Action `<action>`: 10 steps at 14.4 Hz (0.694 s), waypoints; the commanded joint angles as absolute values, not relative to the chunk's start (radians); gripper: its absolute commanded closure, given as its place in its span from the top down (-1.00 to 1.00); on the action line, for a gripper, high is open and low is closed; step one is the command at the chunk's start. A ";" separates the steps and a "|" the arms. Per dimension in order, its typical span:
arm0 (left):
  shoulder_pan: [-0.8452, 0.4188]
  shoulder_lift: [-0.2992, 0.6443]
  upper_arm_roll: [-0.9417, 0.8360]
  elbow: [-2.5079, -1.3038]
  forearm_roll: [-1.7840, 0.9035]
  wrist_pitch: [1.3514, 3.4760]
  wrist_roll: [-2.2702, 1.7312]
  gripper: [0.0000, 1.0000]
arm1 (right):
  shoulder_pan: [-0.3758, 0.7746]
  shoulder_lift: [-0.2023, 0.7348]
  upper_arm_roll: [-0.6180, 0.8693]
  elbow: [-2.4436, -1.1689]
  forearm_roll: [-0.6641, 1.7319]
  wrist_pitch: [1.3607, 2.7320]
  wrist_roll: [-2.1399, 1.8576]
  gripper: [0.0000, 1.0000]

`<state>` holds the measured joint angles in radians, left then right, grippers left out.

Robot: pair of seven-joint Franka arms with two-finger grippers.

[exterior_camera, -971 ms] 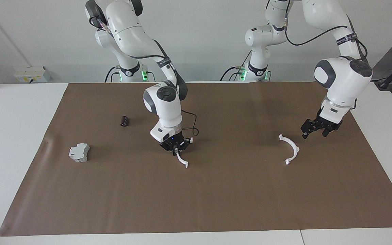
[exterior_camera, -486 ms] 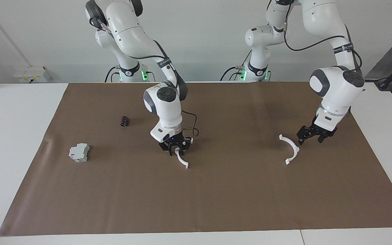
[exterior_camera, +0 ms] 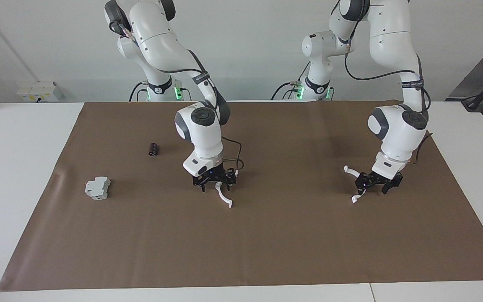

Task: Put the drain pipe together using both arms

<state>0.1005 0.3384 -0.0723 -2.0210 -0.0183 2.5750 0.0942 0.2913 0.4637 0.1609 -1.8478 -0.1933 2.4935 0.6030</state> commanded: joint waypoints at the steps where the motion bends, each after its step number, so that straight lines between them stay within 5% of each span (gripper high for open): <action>1: 0.103 0.328 -0.067 -2.026 0.003 2.580 0.101 0.98 | 0.278 0.439 0.173 -1.819 -0.215 2.424 0.627 0.98; 4: 0.103 0.324 -0.069 -2.037 0.003 2.563 0.094 0.98 | 0.276 0.419 0.195 -1.747 -0.209 2.280 0.620 0.99; 7: 0.101 0.321 -0.069 -2.043 0.003 2.553 0.092 0.70 | 0.237 0.384 0.221 -1.709 -0.203 2.185 0.575 0.99; 10: 0.101 0.310 -0.069 -2.057 0.003 2.498 0.084 0.67 | 0.189 0.353 0.250 -1.695 -0.172 2.129 0.511 0.99</action>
<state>0.1005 0.3326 -0.0734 -2.0228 -0.0182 2.5461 0.0937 0.2337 0.3716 0.2170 -1.7035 -0.1908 2.1642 0.5605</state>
